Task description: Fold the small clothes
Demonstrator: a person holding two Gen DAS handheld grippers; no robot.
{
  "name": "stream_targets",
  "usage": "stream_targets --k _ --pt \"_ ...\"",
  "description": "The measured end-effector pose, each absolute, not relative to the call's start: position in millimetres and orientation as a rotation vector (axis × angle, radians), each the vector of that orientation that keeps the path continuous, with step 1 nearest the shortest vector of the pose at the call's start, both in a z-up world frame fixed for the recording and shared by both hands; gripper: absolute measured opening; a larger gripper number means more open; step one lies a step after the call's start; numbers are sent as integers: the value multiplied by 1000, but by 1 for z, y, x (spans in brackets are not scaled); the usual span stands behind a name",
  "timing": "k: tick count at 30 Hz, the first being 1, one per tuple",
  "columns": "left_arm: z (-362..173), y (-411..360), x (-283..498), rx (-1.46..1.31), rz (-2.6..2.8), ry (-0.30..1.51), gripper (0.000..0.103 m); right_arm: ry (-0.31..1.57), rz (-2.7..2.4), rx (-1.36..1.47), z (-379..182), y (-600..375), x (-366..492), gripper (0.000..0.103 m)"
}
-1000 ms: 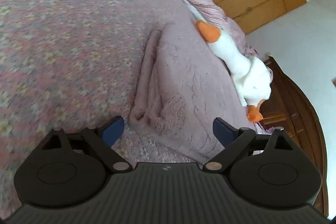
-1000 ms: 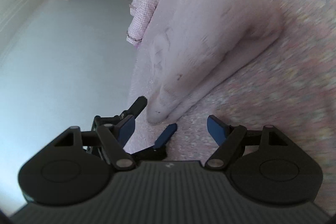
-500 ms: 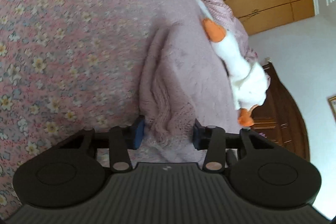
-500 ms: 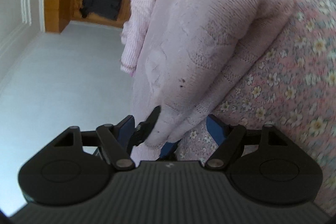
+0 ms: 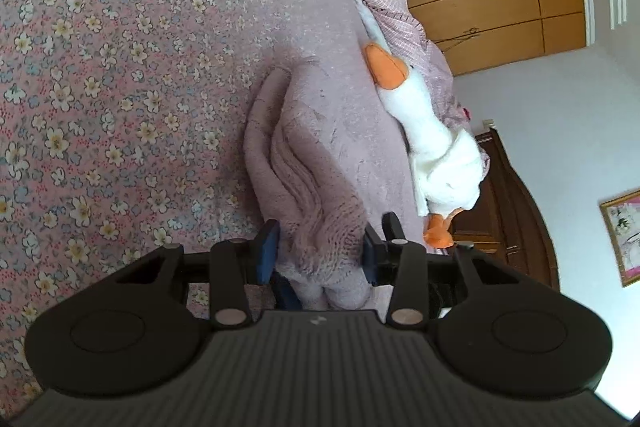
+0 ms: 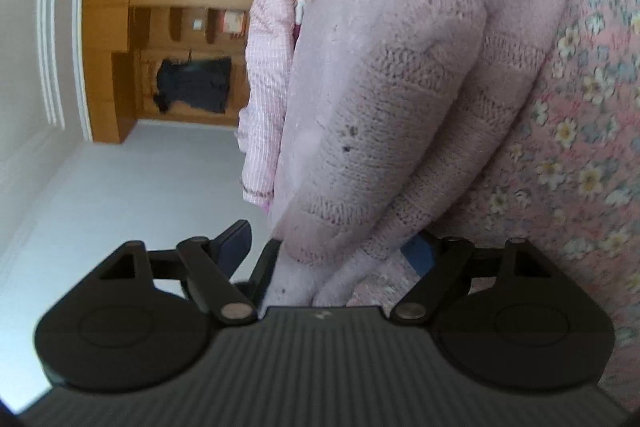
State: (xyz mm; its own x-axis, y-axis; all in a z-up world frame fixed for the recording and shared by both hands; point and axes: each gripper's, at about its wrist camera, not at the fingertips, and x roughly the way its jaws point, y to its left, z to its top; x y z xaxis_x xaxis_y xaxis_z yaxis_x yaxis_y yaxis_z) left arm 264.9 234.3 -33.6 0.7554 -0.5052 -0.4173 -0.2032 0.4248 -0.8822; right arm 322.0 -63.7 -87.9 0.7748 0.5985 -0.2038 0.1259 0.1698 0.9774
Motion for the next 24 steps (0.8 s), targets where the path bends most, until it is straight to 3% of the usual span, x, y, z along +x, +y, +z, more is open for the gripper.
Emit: stream_targets --k 5,7,8,12,13,14,15,24 --pt "-35 239 259 -1155 -213 742 46 645 357 1423 -89 -47 337 81" --pt "-34 242 258 -1143 -203 745 48 644 324 1458 -90 -47 337 74" --pt "-33 244 257 -1139 -203 746 54 648 319 1465 -91 -48 337 70" --pt "-31 257 246 -1150 -214 682 93 631 343 1408 -96 -50 336 58" --pt "-31 258 244 -1138 -211 679 95 630 344 1392 -98 -50 336 53" --pt "-32 258 243 -1113 -201 690 97 634 335 1375 -98 -49 335 40" --pt "-32 257 243 -1087 -190 704 99 643 326 1364 -99 -50 335 36" --pt "-57 218 273 -1112 -267 713 103 698 347 1523 -99 -66 344 33"
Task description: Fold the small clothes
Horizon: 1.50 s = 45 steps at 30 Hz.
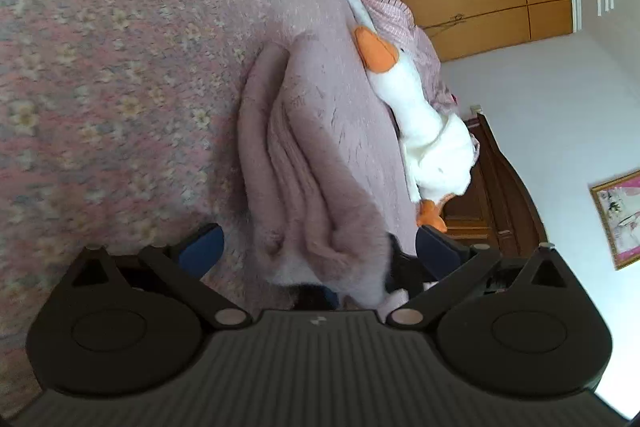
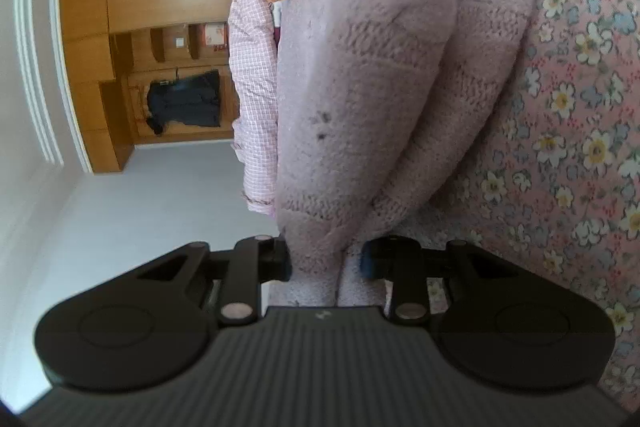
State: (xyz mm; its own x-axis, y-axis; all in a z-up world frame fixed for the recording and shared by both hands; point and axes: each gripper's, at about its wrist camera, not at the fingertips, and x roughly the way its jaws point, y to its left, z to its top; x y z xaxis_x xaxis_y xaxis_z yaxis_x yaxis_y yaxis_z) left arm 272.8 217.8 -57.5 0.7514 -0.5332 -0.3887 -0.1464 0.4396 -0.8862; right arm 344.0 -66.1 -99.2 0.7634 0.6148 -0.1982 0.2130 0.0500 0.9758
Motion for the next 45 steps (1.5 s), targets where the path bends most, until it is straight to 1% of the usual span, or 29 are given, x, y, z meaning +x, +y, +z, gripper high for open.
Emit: stream_targets --k 6,10,13,14,15,16,19,20,25,26,27,29,30,32,34,35,41,45 --pt "-59 203 293 -1105 -279 667 103 734 383 1538 -105 -70 340 33" --pt "-57 192 307 -1064 -292 681 103 754 420 1487 -110 -77 332 33" --pt "-56 188 305 -1017 -294 678 102 774 459 1458 -111 -84 332 36" --pt "-56 187 305 -1000 -290 682 98 780 468 1441 -109 -88 331 44" --pt "-54 184 306 -976 -279 695 94 777 481 1410 -105 -92 327 58" --pt "-55 182 308 -975 -287 694 94 760 501 1382 -100 -98 323 66" --pt "-58 186 305 -1008 -300 702 92 769 583 1267 -85 -121 306 77" --pt "-58 186 305 -1013 -308 709 93 754 617 1229 -79 -135 300 84" --pt "-59 187 302 -1002 -305 723 91 693 563 1087 -57 -230 286 85" --pt "-58 186 302 -984 -295 725 83 685 545 1056 -53 -249 293 85" --pt "-58 183 303 -949 -273 739 70 698 533 1026 -51 -264 304 86" --pt "-61 184 302 -925 -250 759 60 787 533 967 -53 -280 330 86" --pt "-63 186 302 -937 -254 758 57 868 562 925 -55 -280 346 86" --pt "-66 192 303 -973 -262 764 55 998 621 859 -59 -270 370 86" --pt "-68 196 304 -991 -271 769 55 1062 632 790 -65 -257 380 85" --pt "-69 197 305 -997 -273 769 55 1056 636 800 -65 -252 387 86" --pt "-70 200 307 -1003 -287 775 55 1032 718 913 -73 -232 425 87" --pt "-72 204 305 -1006 -289 776 55 1011 770 887 -70 -212 445 87"
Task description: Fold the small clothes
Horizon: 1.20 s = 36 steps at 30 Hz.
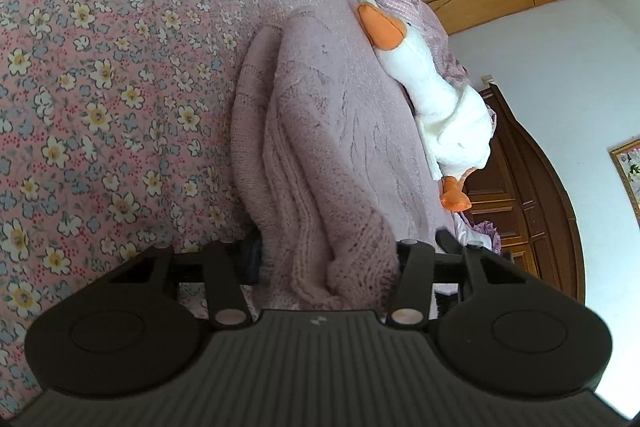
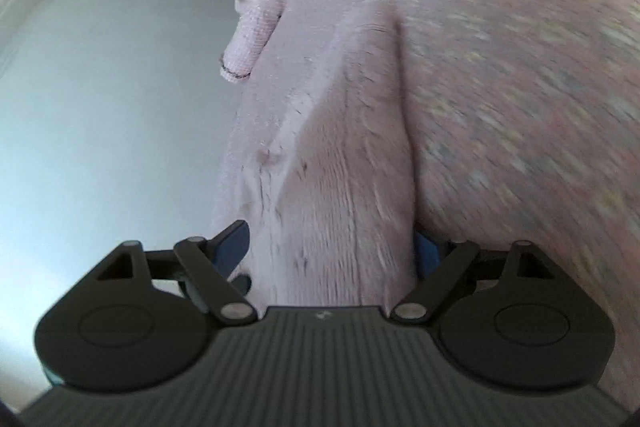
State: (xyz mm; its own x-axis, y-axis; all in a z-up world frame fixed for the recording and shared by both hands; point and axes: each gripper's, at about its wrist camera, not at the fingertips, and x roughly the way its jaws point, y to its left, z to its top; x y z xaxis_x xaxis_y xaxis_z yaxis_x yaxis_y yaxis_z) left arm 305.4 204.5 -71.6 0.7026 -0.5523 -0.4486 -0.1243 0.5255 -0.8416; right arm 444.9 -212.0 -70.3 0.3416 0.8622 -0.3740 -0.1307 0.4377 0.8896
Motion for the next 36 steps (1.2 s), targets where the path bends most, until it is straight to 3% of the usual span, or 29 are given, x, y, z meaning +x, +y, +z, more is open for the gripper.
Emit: stream_targets --k 14,16,17,18,21,36 --pt "-72 212 299 -969 -307 785 54 1071 816 908 -64 -211 423 86" --pt "-68 209 298 -932 -306 786 50 1075 801 883 -61 -196 428 80" --pt "-67 208 298 -913 -304 783 48 1081 786 857 -59 -195 426 64" --pt "-66 208 297 -900 -309 783 46 1084 774 845 -60 -194 425 59" --pt "-60 208 297 -896 -334 774 44 1052 767 861 -61 -203 418 51" --pt "9 169 214 -855 -447 733 43 895 781 828 21 -247 314 46"
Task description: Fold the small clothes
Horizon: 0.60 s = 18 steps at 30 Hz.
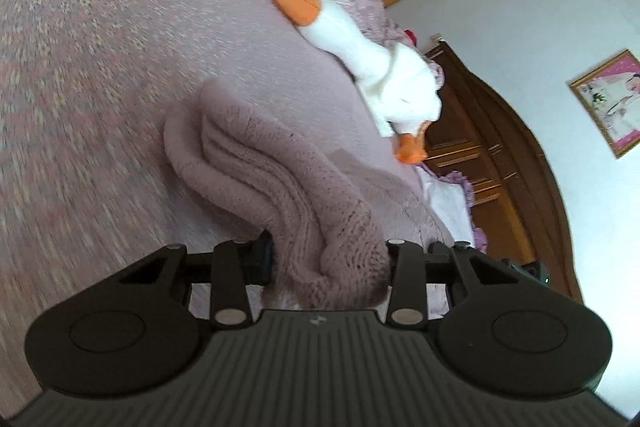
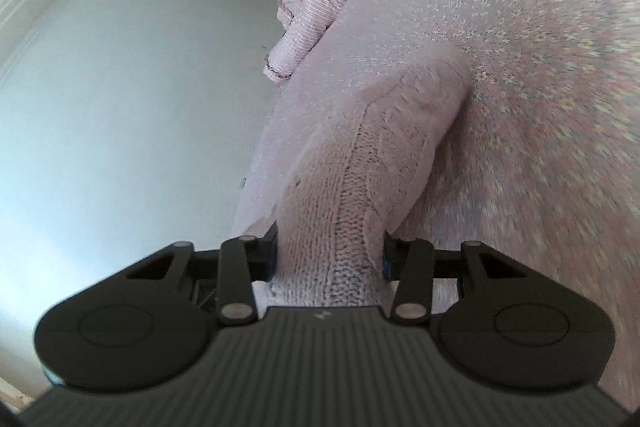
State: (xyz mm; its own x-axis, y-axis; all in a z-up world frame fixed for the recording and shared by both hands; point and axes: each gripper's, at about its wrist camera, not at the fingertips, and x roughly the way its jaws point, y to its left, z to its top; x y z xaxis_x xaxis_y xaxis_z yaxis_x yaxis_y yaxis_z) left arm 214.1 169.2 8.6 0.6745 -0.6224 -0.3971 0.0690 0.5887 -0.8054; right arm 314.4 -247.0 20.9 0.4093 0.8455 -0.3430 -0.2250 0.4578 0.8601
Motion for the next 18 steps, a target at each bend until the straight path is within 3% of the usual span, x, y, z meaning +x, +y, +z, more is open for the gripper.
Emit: stream_targets --k 10,18 --pt "37 117 172 -907 -498 751 43 868 749 857 56 -300 267 46" --pt "80 90 238 -815 -494 714 43 803 724 953 58 -327 318 47"
